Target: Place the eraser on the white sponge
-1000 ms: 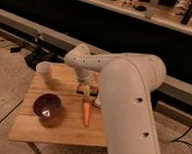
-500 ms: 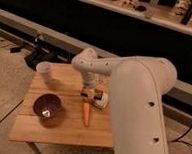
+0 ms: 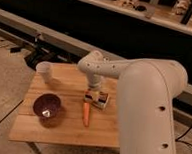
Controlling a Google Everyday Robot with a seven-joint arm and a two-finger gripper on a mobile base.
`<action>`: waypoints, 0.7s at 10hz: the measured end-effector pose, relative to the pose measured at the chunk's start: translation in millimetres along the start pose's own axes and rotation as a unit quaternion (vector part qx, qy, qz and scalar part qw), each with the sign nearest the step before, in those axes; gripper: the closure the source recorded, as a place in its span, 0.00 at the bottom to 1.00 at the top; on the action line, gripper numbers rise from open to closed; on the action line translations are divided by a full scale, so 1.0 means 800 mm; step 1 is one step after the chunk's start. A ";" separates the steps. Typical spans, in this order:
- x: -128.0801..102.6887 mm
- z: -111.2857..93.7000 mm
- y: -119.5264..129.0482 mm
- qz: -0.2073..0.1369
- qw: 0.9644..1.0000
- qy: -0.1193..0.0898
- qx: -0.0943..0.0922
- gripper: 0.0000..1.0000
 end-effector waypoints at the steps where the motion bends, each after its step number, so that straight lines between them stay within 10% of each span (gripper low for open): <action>1: 0.008 0.003 0.002 0.003 1.000 0.003 -0.002 1.00; 7: 0.027 0.015 -0.006 0.027 1.000 0.006 0.003 1.00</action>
